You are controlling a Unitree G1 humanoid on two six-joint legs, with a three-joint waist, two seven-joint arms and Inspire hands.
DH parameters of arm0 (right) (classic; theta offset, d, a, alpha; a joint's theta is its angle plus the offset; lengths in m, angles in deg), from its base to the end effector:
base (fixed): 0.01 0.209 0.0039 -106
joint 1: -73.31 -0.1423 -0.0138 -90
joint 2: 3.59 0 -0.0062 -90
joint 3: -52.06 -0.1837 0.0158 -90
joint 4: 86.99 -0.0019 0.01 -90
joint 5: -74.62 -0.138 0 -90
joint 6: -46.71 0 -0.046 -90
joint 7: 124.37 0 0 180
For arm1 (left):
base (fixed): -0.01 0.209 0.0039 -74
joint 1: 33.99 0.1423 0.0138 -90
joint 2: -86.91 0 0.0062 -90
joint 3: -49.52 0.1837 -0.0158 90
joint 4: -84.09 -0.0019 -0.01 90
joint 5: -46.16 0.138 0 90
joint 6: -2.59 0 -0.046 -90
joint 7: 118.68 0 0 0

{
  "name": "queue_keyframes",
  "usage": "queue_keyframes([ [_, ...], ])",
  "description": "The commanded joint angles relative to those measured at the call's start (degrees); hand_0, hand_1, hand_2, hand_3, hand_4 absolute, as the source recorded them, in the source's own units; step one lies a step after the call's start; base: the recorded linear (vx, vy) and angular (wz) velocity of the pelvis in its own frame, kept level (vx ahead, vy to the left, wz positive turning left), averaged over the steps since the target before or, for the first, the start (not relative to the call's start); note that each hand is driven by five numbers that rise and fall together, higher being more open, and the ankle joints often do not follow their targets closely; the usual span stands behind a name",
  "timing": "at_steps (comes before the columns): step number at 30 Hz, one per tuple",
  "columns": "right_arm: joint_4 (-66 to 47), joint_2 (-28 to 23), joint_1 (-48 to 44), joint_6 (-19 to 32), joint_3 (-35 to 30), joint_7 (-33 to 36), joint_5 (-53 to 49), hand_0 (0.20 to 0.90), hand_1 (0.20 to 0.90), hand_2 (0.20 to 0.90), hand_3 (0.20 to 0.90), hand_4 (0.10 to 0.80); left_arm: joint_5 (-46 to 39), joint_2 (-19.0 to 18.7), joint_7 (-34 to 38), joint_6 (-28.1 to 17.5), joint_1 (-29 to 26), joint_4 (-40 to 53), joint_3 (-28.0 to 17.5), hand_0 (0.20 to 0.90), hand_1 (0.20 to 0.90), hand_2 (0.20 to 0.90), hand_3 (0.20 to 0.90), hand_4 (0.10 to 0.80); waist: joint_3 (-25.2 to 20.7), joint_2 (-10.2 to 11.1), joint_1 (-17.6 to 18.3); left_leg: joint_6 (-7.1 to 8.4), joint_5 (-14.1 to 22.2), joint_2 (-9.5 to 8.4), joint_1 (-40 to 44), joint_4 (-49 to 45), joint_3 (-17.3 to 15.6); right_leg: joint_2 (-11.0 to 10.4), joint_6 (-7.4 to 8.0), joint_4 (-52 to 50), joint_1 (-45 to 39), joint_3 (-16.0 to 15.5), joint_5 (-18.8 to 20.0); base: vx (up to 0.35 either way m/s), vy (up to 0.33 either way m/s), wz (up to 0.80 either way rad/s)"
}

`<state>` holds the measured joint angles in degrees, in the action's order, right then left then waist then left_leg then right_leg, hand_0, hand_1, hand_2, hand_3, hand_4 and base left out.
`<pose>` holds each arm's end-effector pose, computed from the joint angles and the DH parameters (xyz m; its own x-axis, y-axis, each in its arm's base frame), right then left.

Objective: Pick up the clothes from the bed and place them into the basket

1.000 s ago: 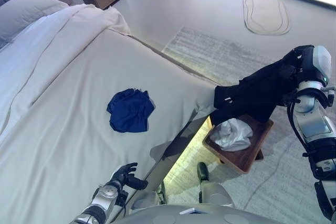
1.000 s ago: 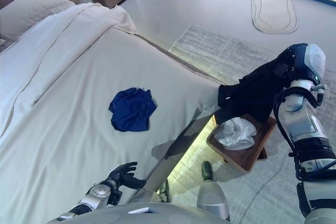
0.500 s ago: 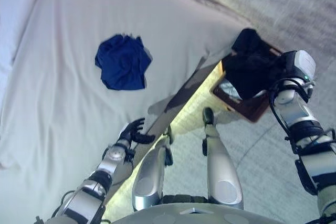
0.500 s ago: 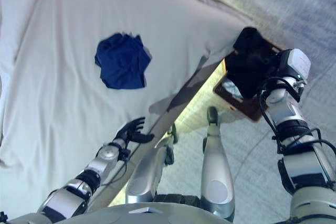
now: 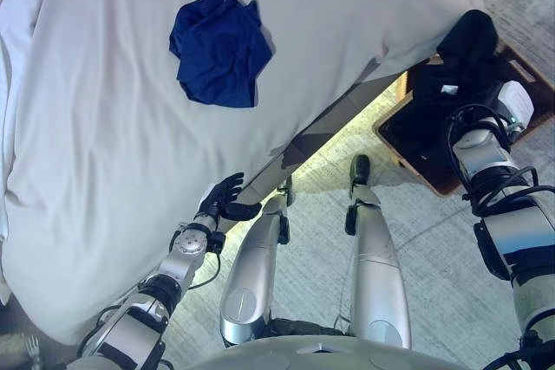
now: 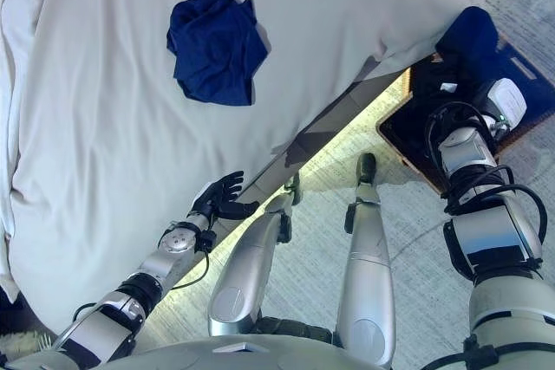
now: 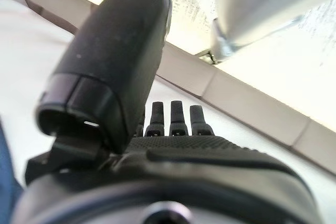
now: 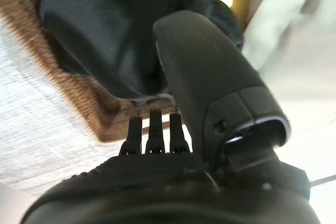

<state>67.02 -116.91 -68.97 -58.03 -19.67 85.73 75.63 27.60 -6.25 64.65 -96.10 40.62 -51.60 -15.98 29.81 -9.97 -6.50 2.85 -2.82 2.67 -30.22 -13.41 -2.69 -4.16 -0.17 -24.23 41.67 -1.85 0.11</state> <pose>0.3240 -0.3016 0.1341 0.6804 -0.7273 0.0903 0.5103 0.3817 -0.7707 0.2182 0.1858 -0.0361 0.8916 -0.0744 -0.4467 0.1728 0.9677 0.1836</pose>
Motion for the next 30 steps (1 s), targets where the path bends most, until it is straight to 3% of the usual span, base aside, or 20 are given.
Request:
queue_keyframes([
  [1, -8.27, -4.65, -0.34, 4.61, -2.83, 13.52, -2.52, 0.9, 0.9, 0.9, 0.9, 0.8, -0.73, -4.55, 0.7, 0.18, 6.35, 2.9, -1.92, 0.9, 0.9, 0.9, 0.9, 0.8, -0.02, -0.6, 1.9, -1.53, 3.1, -3.38, -7.05, -9.33, 3.54, 0.32, -1.55, -4.56, -3.26, -7.01, -6.49, 0.049, -0.029, 0.21],
  [4, -23.12, -4.23, 7.44, 7.75, -10.22, 24.19, 0.15, 0.9, 0.9, 0.9, 0.9, 0.8, 0.08, -4.1, 1.01, -0.58, 9.42, 1.95, -4.12, 0.9, 0.9, 0.9, 0.9, 0.8, -0.02, 1.08, 2.86, -1.62, 4.28, -2.95, -5.38, -10.39, 3.89, 1.67, -1.85, -4.48, -5.96, -6.33, -7.13, 0.076, -0.014, 0.04],
  [7, -41.74, -2.4, 15.98, 9.06, -18.95, 30.31, 7.59, 0.9, 0.9, 0.9, 0.9, 0.8, 0.88, -3.3, 1.35, -1.18, 11.45, 0.03, -6.91, 0.9, 0.9, 0.9, 0.9, 0.8, -0.02, 3.51, 4.22, -1.83, 5.0, -2.42, -2.31, -10.01, 3.97, 2.69, -1.65, -3.2, -9.64, -5.51, -7.23, 0.088, 0.007, -0.03],
  [10, -61.95, -1.05, 23.45, 10.0, -25.65, 31.94, 17.05, 0.9, 0.9, 0.9, 0.9, 0.8, 2.07, -1.82, 1.5, -0.36, 11.61, -2.56, -10.46, 0.9, 0.9, 0.9, 0.9, 0.8, -0.02, 6.65, 6.23, -1.99, 5.8, -2.24, 3.17, -8.71, 4.17, 3.2, -1.19, 0.15, -15.02, -4.13, -6.46, 0.07, 0.057, -0.03],
  [15, -70.96, -5.18, 25.9, 12.34, -28.07, 29.16, 20.31, 0.9, 0.9, 0.9, 0.9, 0.8, 3.39, -0.43, 1.17, 1.68, 10.88, -4.51, -12.74, 0.9, 0.9, 0.9, 0.9, 0.8, -2.84, 9.33, 7.41, -1.61, 6.36, -2.67, 9.74, -7.1, 4.63, 2.56, -0.69, 5.23, -21.97, -2.71, -4.94, 0.064, 0.084, -0.21],
  [19, -71.84, -6.69, 24.04, 15.96, -25.21, 18.8, 15.62, 0.9, 0.9, 0.9, 0.9, 0.8, 5.09, 0.84, 0.72, 2.63, 11.11, -5.82, -12.34, 0.9, 0.9, 0.9, 0.9, 0.8, -7.86, 10.93, 6.24, -1.14, 5.99, -3.39, 14.64, -3.46, 4.99, 1.72, -0.1, 11.29, -27.74, -3.39, -2.79, 0.104, 0.059, -0.06],
  [22, -69.74, -6.19, 22.12, 14.95, -20.25, 4.44, 9.94, 0.9, 0.9, 0.9, 0.9, 0.8, 6.14, 1.36, 0.25, 3.55, 11.14, -5.87, -12.21, 0.9, 0.9, 0.9, 0.9, 0.8, -10.02, 11.48, 5.32, -0.86, 5.56, -3.78, 17.51, -1.37, 5.42, 1.22, 0.35, 14.28, -30.97, -3.94, -1.66, 0.072, 0.094, 0.09],
  [23, -67.18, -6.09, 20.88, 11.34, -15.5, -7.79, 8.12, 0.9, 0.9, 0.9, 0.9, 0.8, 6.4, 1.36, -0.16, 4.02, 11.06, -6.16, -12.07, 0.9, 0.9, 0.9, 0.9, 0.8, -11.49, 11.93, 4.51, -0.71, 5.36, -4.05, 18.85, -0.52, 5.57, 0.95, 0.52, 15.84, -32.73, -4.17, -1.22, 0.117, 0.167, 0.2],
  [24, -64.79, -6.8, 19.72, 10.98, -10.46, -15.64, 4.57, 0.9, 0.9, 0.9, 0.9, 0.8, 6.07, 1.28, -0.56, 4.14, 11.06, -6.88, -11.9, 0.9, 0.9, 0.9, 0.9, 0.8, -13.05, 12.43, 3.74, -0.74, 5.19, -4.27, 20.26, 0.53, 5.82, 0.72, 0.57, 17.48, -34.67, -4.65, -0.77, 0.124, 0.16, 0.17],
  [25, -64.5, -6.93, 19.47, 10.97, -9.91, -16.93, 3.71, 0.9, 0.9, 0.9, 0.9, 0.8, 5.87, 1.29, -0.57, 4.05, 11.08, -6.95, -11.91, 0.9, 0.9, 0.9, 0.9, 0.8, -13.11, 12.46, 3.71, -0.75, 5.18, -4.28, 20.5, 0.68, 5.87, 0.7, 0.58, 17.69, -34.96, -4.72, -0.71, 0.2, 0.206, 0.26],
  [26, -60.42, -5.73, 18.47, 10.72, -6.36, -23.33, 4.56, 0.9, 0.9, 0.9, 0.9, 0.8, 5.73, 1.38, -0.55, 4.19, 11.39, -7.58, -11.43, 0.9, 0.9, 0.9, 0.9, 0.8, -14.5, 13.01, 2.55, -0.59, 5.38, -4.5, 21.93, 1.05, 6.49, 0.3, 0.69, 18.77, -37.02, -5.39, -0.56, 0.21, 0.201, 0.26],
  [30, -50.05, -1.63, 15.23, 11.9, -0.9, -26.23, 8.94, 0.9, 0.9, 0.9, 0.9, 0.8, 5.98, 2.19, -0.46, 4.05, 13.54, -9.91, -11.08, 0.9, 0.9, 0.9, 0.9, 0.8, -16.49, 13.34, -0.71, -0.91, 5.56, -4.81, 24.74, 2.57, 8.25, -0.46, 0.82, 19.84, -40.47, -7.45, -0.51, 0.223, 0.227, 0.36],
])
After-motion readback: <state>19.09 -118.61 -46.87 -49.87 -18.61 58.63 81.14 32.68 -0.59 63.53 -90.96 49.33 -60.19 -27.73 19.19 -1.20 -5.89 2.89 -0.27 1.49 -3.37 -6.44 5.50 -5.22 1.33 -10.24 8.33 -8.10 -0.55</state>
